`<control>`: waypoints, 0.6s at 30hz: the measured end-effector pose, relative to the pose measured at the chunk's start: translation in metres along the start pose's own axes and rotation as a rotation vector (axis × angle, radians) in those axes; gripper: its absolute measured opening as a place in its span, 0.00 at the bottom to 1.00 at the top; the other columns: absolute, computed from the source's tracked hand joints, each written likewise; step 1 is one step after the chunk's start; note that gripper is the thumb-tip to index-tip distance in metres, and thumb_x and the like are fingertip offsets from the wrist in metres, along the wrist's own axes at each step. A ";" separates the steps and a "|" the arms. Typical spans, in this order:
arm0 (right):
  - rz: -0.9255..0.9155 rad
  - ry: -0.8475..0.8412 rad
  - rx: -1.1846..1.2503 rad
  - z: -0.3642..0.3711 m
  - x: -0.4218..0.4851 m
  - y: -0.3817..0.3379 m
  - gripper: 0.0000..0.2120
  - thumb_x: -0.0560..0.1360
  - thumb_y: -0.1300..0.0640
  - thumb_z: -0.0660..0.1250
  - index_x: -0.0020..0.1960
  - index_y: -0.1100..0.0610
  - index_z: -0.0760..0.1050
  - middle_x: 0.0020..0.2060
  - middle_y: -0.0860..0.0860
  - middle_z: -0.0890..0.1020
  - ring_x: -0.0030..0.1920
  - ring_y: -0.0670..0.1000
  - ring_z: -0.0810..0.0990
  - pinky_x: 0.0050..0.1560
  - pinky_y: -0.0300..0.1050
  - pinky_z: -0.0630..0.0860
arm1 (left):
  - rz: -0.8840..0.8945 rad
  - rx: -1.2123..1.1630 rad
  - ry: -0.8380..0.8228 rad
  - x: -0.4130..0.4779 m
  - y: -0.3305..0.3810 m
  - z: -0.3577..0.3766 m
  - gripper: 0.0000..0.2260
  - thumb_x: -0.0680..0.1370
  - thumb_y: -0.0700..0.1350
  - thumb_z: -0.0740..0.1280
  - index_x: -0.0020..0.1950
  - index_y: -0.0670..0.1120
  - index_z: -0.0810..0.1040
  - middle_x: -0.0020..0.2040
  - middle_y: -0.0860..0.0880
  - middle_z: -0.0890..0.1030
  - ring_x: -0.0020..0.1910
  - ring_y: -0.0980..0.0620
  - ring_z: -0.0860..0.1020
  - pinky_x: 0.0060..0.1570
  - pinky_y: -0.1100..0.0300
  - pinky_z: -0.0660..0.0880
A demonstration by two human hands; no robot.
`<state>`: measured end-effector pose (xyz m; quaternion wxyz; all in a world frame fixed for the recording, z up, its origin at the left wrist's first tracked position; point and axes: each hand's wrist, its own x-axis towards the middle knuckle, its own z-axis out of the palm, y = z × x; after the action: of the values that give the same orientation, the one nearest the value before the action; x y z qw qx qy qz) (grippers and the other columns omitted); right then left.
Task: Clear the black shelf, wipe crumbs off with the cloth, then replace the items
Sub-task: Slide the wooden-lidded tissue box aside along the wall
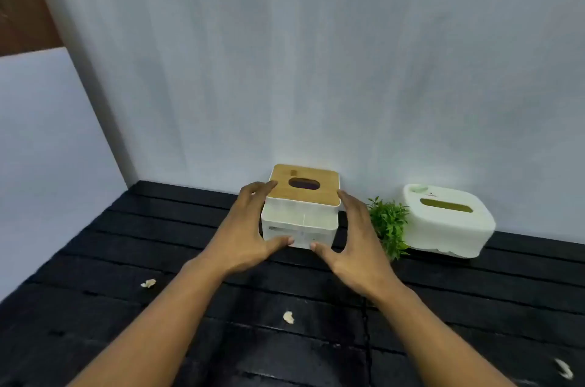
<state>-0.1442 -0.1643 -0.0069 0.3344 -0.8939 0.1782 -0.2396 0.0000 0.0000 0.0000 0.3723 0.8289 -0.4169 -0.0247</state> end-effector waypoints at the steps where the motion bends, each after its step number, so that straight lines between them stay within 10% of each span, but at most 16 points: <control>1: -0.008 0.008 0.009 0.007 0.005 0.001 0.46 0.67 0.49 0.76 0.75 0.48 0.51 0.71 0.46 0.59 0.68 0.42 0.62 0.64 0.35 0.59 | -0.003 -0.009 -0.013 0.004 -0.004 0.003 0.46 0.66 0.61 0.75 0.75 0.59 0.51 0.74 0.56 0.54 0.71 0.53 0.62 0.67 0.55 0.66; 18: 0.059 0.102 -0.068 0.064 0.052 0.059 0.50 0.62 0.44 0.78 0.75 0.52 0.54 0.74 0.50 0.57 0.72 0.49 0.60 0.68 0.39 0.58 | 0.060 0.027 -0.011 0.058 -0.066 0.056 0.43 0.63 0.56 0.78 0.73 0.57 0.59 0.73 0.58 0.46 0.67 0.52 0.66 0.57 0.59 0.72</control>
<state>-0.0754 -0.1984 -0.0731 0.3011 -0.8858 0.2294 -0.2685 0.0624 -0.0495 -0.0668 0.3596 0.8208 -0.4436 -0.0123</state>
